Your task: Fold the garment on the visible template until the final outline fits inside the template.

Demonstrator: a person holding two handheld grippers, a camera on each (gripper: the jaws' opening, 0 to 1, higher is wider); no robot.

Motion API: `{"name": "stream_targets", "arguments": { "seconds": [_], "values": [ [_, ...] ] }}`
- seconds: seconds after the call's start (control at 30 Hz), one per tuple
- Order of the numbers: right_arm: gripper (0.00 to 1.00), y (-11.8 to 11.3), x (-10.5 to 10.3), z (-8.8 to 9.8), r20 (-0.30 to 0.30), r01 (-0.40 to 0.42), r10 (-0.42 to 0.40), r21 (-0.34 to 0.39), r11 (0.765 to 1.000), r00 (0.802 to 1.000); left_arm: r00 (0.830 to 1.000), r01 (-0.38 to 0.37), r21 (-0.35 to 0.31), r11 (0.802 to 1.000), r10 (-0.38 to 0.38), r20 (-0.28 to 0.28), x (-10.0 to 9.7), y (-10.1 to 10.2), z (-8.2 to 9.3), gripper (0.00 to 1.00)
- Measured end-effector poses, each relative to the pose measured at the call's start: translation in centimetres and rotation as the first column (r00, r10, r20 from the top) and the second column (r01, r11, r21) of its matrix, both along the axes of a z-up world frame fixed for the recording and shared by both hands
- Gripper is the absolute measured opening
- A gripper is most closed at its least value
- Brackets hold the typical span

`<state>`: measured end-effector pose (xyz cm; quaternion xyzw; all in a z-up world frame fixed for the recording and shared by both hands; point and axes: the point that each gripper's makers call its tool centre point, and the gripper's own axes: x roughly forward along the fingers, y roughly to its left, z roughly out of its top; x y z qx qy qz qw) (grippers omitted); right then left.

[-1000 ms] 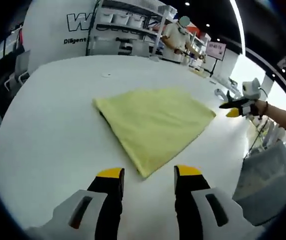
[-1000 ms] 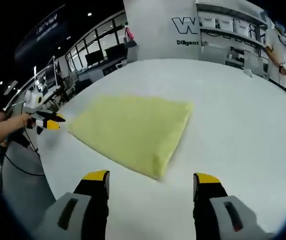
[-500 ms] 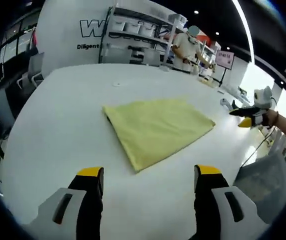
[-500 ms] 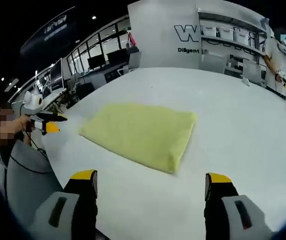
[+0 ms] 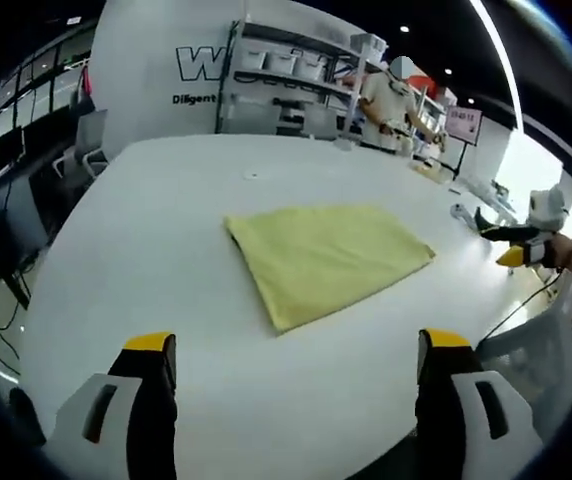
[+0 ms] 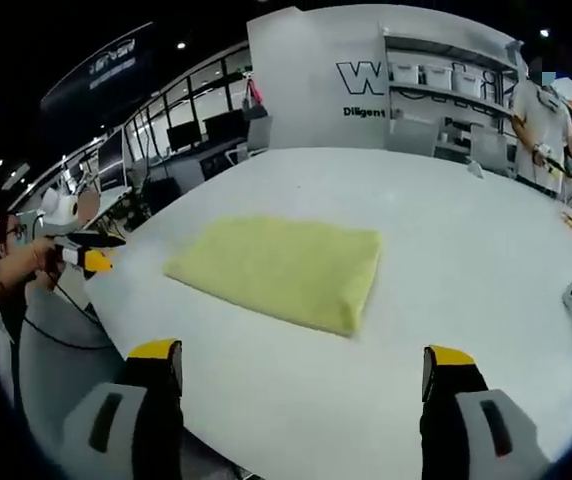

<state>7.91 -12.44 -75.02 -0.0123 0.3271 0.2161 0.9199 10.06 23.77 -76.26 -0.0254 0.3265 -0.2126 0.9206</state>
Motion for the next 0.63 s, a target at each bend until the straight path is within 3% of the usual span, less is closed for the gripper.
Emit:
{"name": "stream_targets", "arguments": {
  "seconds": [0.23,0.63],
  "values": [
    [0.99,-0.2,-0.7,0.3,0.018,0.011,-0.010,-0.017,1.000,1.000,0.999,-0.013,0.010,1.000,0.013,0.030,-0.7,0.2,0.8,0.98],
    [0.98,-0.5,-1.4,0.1,0.024,0.033,-0.033,-0.004,0.999,0.999,1.000,-0.018,0.018,1.000,0.018,0.007,-2.0,0.2,0.3,0.98]
  ]
}}
